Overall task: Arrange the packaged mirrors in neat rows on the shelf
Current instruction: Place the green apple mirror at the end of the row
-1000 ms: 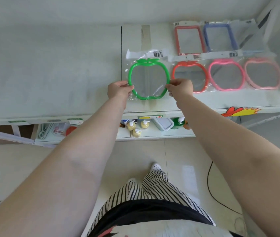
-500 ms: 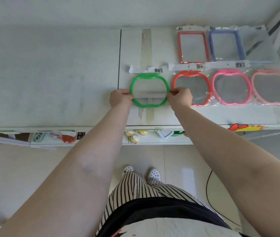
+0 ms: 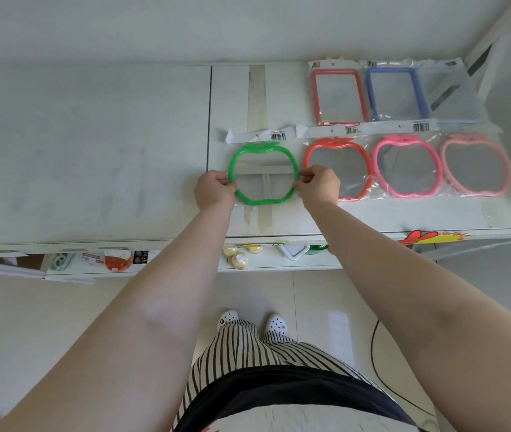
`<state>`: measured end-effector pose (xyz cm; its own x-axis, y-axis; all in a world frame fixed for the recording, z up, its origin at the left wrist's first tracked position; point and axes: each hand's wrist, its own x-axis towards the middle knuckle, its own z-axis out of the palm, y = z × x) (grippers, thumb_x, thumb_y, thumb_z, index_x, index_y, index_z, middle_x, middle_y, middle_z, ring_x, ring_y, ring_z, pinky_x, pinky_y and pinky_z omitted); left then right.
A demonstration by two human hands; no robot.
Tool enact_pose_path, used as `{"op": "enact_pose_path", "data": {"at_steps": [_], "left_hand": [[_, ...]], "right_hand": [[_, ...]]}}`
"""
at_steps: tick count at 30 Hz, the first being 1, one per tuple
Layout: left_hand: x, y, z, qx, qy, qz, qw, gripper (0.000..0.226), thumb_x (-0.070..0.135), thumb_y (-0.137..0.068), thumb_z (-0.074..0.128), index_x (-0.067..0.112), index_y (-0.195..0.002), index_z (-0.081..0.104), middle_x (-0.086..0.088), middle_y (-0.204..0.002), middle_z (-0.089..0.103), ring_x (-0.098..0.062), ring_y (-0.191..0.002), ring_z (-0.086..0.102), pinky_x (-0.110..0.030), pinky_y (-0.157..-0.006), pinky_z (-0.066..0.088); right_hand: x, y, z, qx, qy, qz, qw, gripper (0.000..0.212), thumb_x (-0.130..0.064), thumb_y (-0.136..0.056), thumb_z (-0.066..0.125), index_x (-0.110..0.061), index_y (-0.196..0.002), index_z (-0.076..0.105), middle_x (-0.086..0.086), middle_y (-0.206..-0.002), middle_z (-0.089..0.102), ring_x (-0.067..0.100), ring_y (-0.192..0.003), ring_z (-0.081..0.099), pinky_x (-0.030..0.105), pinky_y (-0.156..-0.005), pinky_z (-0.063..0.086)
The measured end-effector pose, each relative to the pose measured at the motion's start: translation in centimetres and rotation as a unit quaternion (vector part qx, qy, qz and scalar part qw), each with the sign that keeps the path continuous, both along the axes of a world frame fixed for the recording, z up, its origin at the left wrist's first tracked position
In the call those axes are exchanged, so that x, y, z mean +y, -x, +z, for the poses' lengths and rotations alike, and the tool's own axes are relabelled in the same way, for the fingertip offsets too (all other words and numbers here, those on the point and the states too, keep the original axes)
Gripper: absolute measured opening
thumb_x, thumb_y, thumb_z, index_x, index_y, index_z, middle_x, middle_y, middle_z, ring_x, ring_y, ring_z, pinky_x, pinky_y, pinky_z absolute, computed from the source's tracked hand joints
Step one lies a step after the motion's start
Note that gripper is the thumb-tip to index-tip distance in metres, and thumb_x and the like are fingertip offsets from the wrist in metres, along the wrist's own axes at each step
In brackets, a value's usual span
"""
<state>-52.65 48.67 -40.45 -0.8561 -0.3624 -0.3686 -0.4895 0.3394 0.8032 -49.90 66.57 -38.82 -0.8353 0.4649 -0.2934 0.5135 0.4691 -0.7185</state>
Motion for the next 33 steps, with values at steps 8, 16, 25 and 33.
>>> {"op": "enact_pose_path", "data": {"at_steps": [8,16,25,33], "left_hand": [[0.3,-0.6,0.5,-0.003,0.011,-0.015,1.000,0.034,0.003,-0.078,0.070,0.009,-0.111,0.065,-0.008,-0.110,0.070,-0.023,-0.100,0.066,-0.029,-0.089,0.052],[0.4,-0.5,0.0,0.006,0.017,-0.012,1.000,0.034,0.003,-0.078,0.071,0.010,-0.111,0.066,-0.010,-0.107,0.070,-0.019,-0.085,0.061,-0.030,-0.088,0.053],[1.4,-1.0,-0.1,0.065,0.238,-0.125,0.961,0.071,0.028,-0.075,0.074,0.020,-0.139,0.044,-0.007,-0.148,0.034,-0.031,-0.132,0.035,-0.034,-0.106,0.034],[2.3,-1.3,-1.6,0.082,0.221,-0.203,0.950,0.079,0.029,-0.070,0.080,0.007,-0.138,0.045,-0.007,-0.152,0.034,-0.030,-0.135,0.036,-0.031,-0.112,0.029]], "right_hand": [[0.4,-0.5,0.2,-0.010,-0.006,0.027,1.000,0.034,-0.012,-0.081,0.072,-0.008,-0.114,0.067,0.011,-0.106,0.070,0.026,-0.099,0.063,0.033,-0.090,0.051],[0.4,-0.3,0.1,-0.008,0.002,0.021,1.000,0.033,-0.014,-0.082,0.072,-0.010,-0.114,0.068,0.010,-0.108,0.070,0.024,-0.100,0.064,0.033,-0.093,0.051],[0.1,-0.4,0.2,-0.014,-0.137,0.000,0.990,0.051,-0.032,-0.084,0.068,-0.024,-0.132,0.054,0.005,-0.139,0.045,0.030,-0.129,0.036,0.039,-0.104,0.031],[0.2,-0.6,-1.3,-0.044,-0.157,0.017,0.987,0.052,-0.040,-0.078,0.073,-0.025,-0.125,0.057,0.004,-0.143,0.039,0.030,-0.130,0.033,0.042,-0.105,0.030]]}}
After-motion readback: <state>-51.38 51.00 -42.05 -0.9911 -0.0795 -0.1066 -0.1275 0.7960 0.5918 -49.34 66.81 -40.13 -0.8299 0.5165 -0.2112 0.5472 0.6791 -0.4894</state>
